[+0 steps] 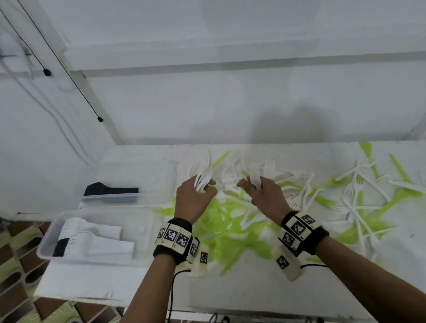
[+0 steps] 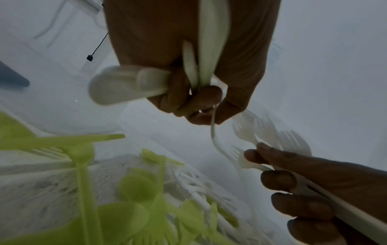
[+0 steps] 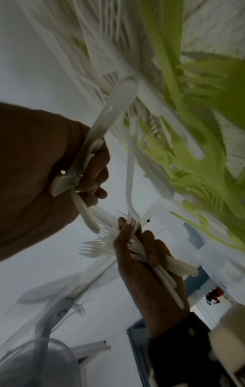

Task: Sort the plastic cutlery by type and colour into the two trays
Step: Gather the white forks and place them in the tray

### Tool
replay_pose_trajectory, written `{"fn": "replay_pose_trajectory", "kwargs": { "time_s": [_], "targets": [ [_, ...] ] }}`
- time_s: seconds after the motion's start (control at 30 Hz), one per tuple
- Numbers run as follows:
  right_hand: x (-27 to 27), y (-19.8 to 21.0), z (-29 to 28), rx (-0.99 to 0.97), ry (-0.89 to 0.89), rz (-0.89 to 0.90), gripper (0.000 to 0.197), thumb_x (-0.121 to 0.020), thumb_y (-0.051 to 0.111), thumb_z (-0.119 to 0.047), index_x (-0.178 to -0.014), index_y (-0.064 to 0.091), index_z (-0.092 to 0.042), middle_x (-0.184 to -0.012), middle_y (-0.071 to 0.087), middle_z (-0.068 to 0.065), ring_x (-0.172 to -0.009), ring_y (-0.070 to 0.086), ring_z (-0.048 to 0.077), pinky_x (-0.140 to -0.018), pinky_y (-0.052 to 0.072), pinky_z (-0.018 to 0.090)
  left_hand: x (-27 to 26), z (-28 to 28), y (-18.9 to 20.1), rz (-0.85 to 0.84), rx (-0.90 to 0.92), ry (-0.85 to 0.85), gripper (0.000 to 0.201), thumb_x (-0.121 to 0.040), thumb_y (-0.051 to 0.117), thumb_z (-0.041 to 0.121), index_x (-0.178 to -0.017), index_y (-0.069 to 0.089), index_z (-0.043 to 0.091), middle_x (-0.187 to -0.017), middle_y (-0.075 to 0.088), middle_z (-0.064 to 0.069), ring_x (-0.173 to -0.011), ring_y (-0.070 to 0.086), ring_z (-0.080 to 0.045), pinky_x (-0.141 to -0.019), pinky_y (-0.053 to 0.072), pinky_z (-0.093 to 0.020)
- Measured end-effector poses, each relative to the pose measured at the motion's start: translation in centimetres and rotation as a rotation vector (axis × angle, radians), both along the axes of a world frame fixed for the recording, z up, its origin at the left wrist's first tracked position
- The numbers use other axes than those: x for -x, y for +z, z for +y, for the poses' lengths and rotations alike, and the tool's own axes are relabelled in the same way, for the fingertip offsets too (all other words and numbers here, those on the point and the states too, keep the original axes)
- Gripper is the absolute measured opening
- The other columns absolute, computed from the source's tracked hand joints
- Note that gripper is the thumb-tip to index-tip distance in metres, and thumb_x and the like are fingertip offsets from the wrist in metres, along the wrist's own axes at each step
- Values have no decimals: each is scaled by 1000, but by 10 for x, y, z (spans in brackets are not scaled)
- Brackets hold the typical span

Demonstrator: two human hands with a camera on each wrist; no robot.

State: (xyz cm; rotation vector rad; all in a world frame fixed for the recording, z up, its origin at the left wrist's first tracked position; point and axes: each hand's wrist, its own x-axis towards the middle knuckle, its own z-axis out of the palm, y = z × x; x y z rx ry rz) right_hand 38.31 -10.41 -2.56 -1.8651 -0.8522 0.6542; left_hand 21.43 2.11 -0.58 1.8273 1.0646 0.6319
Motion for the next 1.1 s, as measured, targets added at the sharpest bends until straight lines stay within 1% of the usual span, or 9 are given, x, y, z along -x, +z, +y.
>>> {"fn": "replay_pose_trajectory", "kwargs": {
  "time_s": [0.1, 0.2, 0.33, 0.43, 0.53, 0.67, 0.8, 0.97, 1.1],
  "targets": [
    [12, 8, 5, 17, 57, -49, 22, -91, 72, -46, -75, 67, -32, -68, 67, -17, -69, 61, -7, -61, 41, 9, -1, -3, 6, -96, 1, 53, 14, -81, 70, 10, -87, 76, 22, -65, 66, 20, -55, 54, 4, -60, 47, -29],
    [18, 5, 10, 18, 158, -1, 10, -87, 78, -43, -86, 74, -33, -75, 70, -25, -74, 61, -17, -63, 40, 4, -3, -4, 9, -210, 56, 131, 8, -84, 72, 13, -83, 74, 21, -67, 67, 14, -53, 53, -3, -56, 45, -29],
    [24, -1, 12, -24, 146, 61, 24, -88, 78, -40, -70, 66, -30, -57, 61, -19, -55, 55, -4, -58, 43, 17, -5, -6, 12, -360, 183, 210, 17, -83, 83, 23, -93, 72, 16, -75, 66, 1, -48, 49, -10, -44, 39, -24],
    [30, -1, 14, -71, 119, 167, 27, -89, 77, -38, -65, 67, -32, -57, 56, -10, -52, 53, 9, -53, 44, 27, -8, -12, 7, -362, 269, 239, 35, -78, 88, 35, -99, 70, 13, -74, 66, 3, -51, 53, -9, -44, 40, -24],
    [36, 2, 15, -118, 56, 263, 31, -92, 74, -35, -62, 66, -31, -59, 51, -4, -53, 48, 14, -51, 42, 28, -12, -20, -5, -368, 321, 206, 31, -83, 83, 38, -99, 71, 15, -68, 66, 5, -49, 48, -12, -43, 38, -26],
    [37, 1, 12, -117, 62, 381, 30, -97, 68, -36, -81, 73, -12, -68, 64, 2, -50, 48, 15, -50, 40, 29, -11, -31, -10, -392, 333, 145, 27, -85, 82, 29, -101, 70, 11, -78, 70, -4, -49, 43, -16, -42, 34, -25],
    [34, 1, 8, -83, 155, 452, 26, -99, 66, -31, -109, 75, -9, -86, 74, 12, -49, 50, 17, -47, 39, 27, -10, -29, -8, -321, 275, 162, 25, -87, 80, 27, -72, 66, 12, -55, 61, 2, -44, 43, -14, -43, 35, -26],
    [9, 9, 23, -24, 20, 95, 25, -99, 62, -37, -98, 77, -17, -73, 69, -2, -52, 60, 16, -56, 48, 28, 4, -17, -14, -249, 182, 178, 32, -93, 72, 40, -76, 75, 13, -70, 75, -1, -44, 51, -9, -45, 42, -29],
    [-22, 2, 50, 153, 66, -280, 31, -92, 70, -40, -78, 69, -12, -78, 71, 5, -79, 65, 25, -72, 40, 33, 19, -7, -21, -179, 140, 191, 36, -92, 71, 48, -71, 74, 18, -62, 71, -2, -58, 62, -9, -63, 49, -30]
  ]
}}
